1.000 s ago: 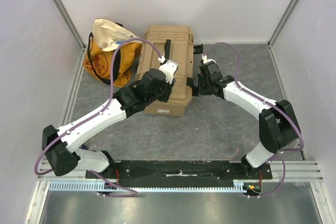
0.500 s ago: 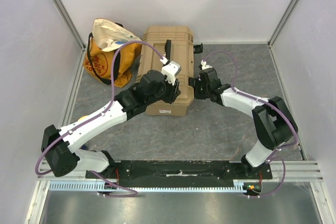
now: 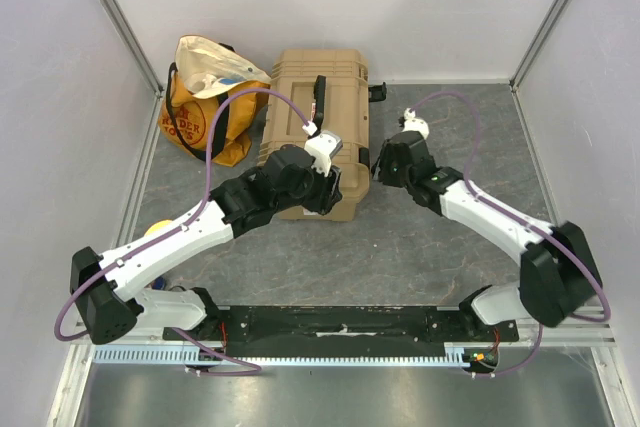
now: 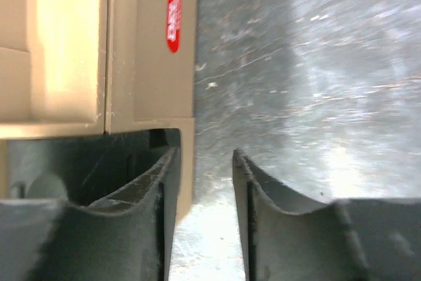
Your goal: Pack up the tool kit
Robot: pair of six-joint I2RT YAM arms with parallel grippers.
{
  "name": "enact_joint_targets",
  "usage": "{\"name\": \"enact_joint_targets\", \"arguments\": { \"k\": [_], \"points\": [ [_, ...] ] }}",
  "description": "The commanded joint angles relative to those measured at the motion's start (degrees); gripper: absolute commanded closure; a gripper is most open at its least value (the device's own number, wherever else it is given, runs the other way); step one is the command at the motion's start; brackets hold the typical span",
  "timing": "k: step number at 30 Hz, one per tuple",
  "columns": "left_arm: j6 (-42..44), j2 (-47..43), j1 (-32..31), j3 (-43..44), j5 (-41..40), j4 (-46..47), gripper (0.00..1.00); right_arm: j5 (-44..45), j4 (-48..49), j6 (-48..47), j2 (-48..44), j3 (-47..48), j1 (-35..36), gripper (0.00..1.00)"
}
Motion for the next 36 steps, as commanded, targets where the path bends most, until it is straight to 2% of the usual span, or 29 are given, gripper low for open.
{"name": "enact_joint_targets", "arguments": {
  "k": [1,3,7,12,17,20,23,30,36],
  "points": [
    [-4.01,-4.19,-0.33,4.54,-7.04,-9.82,0.43,13.15,-12.31,3.07,-7.25,3.63,-1.77,0.48],
    [-5.94,-6.39,1.25,6.47,-8.81,-10.34,0.38,12.9,-14.88,2.89,-9.45,4.25,-3.53,0.39],
    [-7.62,-10.52,5.2,7.89,-11.62,-9.82,0.34,8.61,-13.23,0.88,-14.72,4.43,-5.38,0.29],
    [-7.35,-11.23,12.93,8.07,-10.58,-10.08,0.27,-4.22,-6.73,-2.99,-14.73,6.53,-5.56,0.2],
    [-8.23,-8.95,22.5,5.7,-4.36,-7.46,0.26,-17.14,1.97,-4.57,-11.4,7.41,-5.56,0.13],
    [-9.55,-6.41,27.87,4.29,1.36,-5.17,0.26,-18.65,2.6,-5.63,-8.32,9.34,-5.56,0.12],
    [-9.11,-3.16,30.08,3.58,6.46,-2.53,0.26,-19.36,4.18,-6.6,-5.95,9.88,-5.47,0.11],
    [-8.14,-0.16,31.66,2.97,12.89,0.29,0.26,-23.65,10.31,-8.35,-1.73,8.91,-5.38,0.13],
    [-9.99,-0.07,32.63,1.48,15.96,1.17,0.26,-35.25,19.11,-9.76,-1.63,3.38,-3.89,0.16]
  ]
}}
